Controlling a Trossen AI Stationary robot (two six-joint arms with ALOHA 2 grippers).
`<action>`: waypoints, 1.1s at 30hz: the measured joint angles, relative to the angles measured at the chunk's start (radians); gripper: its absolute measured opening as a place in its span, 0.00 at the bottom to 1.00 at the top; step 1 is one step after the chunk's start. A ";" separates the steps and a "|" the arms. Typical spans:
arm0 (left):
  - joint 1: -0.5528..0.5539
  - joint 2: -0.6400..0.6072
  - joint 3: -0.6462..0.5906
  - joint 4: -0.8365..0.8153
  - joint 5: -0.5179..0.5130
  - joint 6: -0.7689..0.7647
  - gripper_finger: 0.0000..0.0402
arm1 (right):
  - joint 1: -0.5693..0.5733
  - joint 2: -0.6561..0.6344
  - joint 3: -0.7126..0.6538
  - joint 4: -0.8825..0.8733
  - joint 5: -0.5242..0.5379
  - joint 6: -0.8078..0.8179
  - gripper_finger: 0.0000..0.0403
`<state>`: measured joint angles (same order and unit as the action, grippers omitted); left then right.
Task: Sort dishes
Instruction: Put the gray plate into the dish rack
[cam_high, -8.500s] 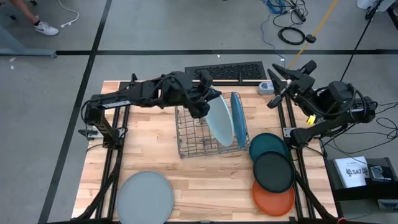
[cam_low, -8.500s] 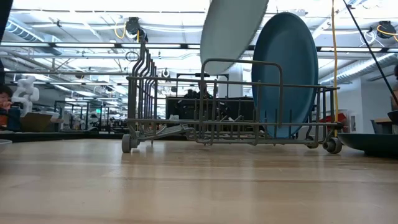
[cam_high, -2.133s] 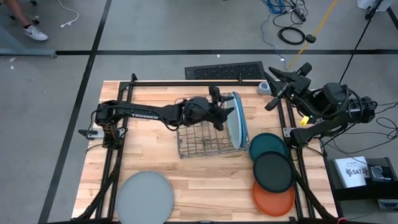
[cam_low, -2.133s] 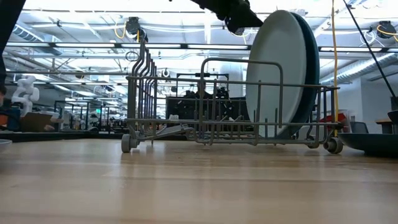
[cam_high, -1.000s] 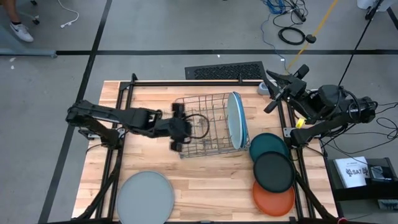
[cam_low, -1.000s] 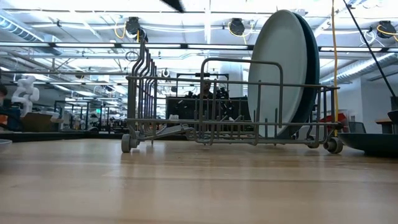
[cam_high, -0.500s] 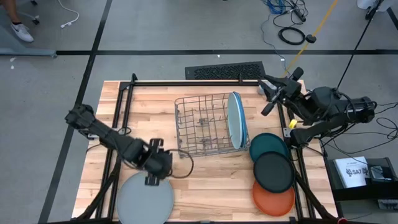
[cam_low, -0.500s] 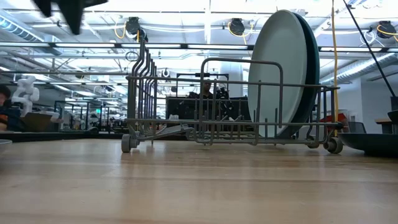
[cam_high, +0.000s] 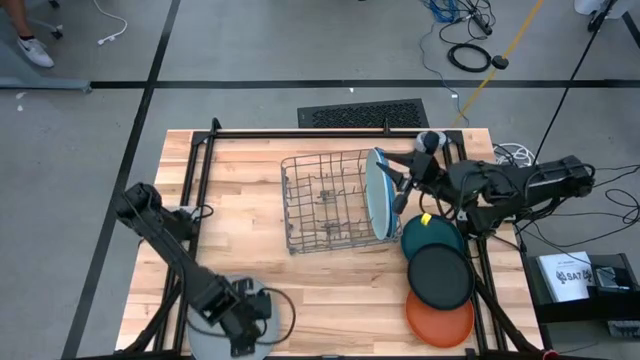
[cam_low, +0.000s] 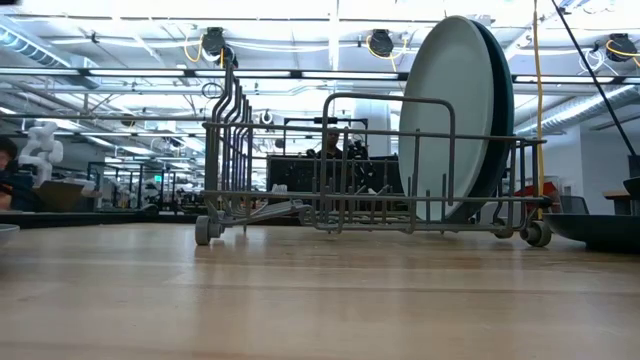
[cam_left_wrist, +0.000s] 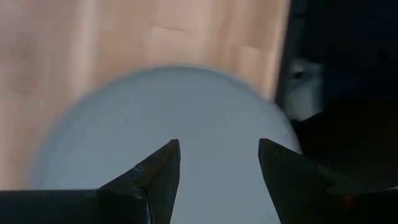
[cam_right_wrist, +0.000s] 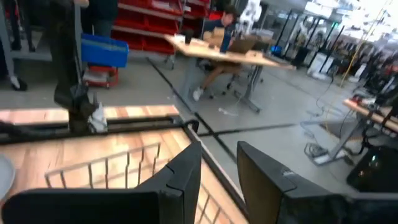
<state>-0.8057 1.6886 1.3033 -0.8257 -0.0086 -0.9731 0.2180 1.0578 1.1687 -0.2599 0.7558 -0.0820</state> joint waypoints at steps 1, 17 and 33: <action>-0.013 0.011 0.000 0.028 0.000 -0.030 0.53 | 0.000 0.009 0.000 0.028 0.000 -0.013 0.24; 0.036 0.129 0.000 -0.448 -0.130 0.108 0.53 | 0.000 0.031 0.000 0.153 0.000 -0.105 0.24; 0.283 -0.115 -0.262 -0.158 -0.045 0.440 0.53 | 0.000 0.031 0.000 0.173 0.000 -0.170 0.24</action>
<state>-0.5225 1.5731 1.0410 -0.9839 -0.0535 -0.5334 0.2180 1.0888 1.1687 -0.0866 0.7555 -0.2516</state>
